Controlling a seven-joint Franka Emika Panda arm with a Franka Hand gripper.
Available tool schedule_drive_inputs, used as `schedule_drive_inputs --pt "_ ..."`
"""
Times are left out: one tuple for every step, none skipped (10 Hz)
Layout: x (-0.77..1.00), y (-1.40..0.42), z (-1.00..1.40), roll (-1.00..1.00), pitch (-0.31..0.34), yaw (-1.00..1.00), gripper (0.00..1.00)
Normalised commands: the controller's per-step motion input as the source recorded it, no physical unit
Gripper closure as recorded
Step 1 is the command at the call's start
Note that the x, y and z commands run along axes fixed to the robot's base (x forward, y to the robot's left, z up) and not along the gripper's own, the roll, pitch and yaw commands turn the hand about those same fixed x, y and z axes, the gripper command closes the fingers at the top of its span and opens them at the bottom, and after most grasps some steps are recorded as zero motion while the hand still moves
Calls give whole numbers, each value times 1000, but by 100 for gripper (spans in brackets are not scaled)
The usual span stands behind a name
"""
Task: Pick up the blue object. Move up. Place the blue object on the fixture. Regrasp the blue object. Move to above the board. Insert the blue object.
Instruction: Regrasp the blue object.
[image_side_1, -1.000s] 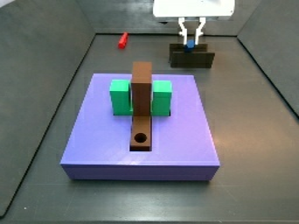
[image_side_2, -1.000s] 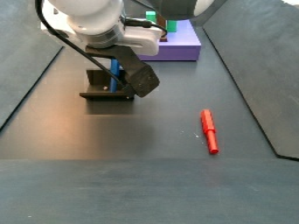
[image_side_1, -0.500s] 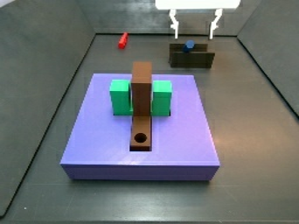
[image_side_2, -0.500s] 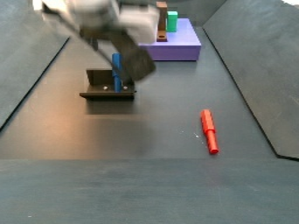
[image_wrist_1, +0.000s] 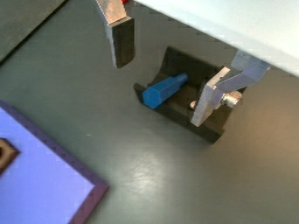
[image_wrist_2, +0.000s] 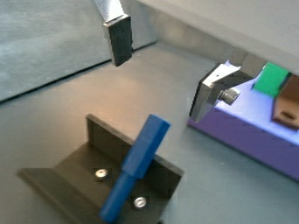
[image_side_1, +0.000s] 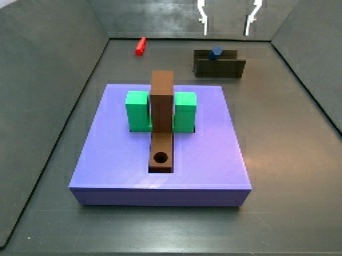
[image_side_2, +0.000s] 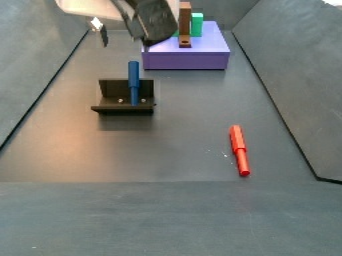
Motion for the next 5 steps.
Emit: schedule_drive_inputs --pt "0 -60 31 1000 -134 131 0" --pt "0 -29 14 1000 -103 183 0" --pt "-3 -9 0 1000 -74 214 0" --pt "-9 0 0 1000 -60 254 0" --pt "0 0 0 1000 -40 300 0"
